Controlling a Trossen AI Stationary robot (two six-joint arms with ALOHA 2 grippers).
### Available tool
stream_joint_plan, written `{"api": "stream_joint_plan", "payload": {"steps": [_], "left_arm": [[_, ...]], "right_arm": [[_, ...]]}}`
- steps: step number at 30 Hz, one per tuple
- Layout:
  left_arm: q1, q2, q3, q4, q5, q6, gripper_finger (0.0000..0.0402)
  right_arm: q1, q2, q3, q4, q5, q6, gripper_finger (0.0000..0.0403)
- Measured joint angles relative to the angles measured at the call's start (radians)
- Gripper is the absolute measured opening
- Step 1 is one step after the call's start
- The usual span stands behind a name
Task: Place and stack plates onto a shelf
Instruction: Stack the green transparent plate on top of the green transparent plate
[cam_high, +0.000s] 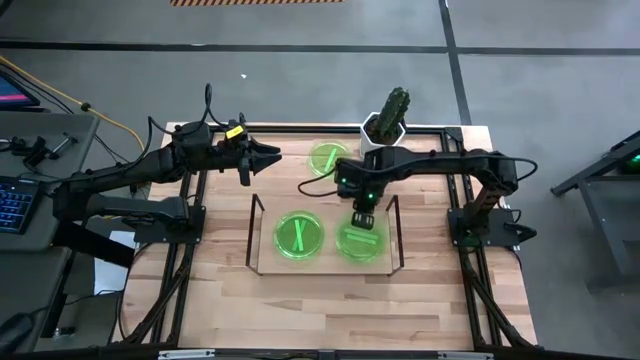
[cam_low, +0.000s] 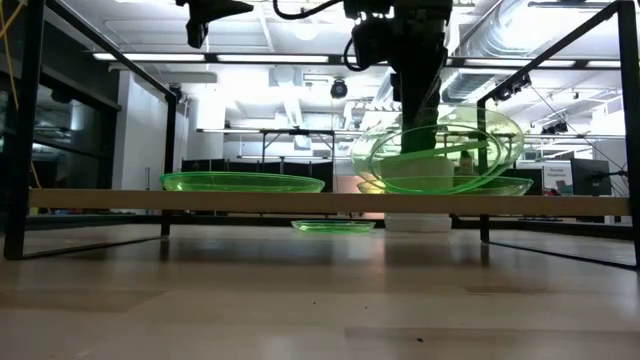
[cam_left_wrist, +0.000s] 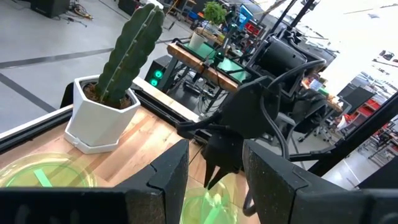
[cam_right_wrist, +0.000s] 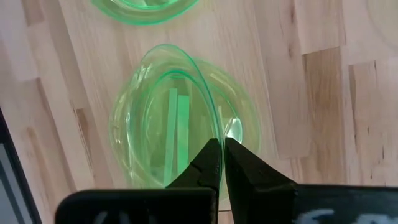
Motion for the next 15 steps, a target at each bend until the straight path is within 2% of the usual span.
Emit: {"api": "stream_joint_plan", "payload": {"steps": [11,15], "left_arm": [[0.000,0.000,0.000,0.000,0.000,0.000,0.0141],[0.000,0.000,0.000,0.000,0.000,0.000,0.0141]], "right_arm": [[0.000,0.000,-0.001,-0.004,-0.001,0.000,0.0000],[0.000,0.000,-0.001,-0.003,-0.002,0.000,0.0015]]}}
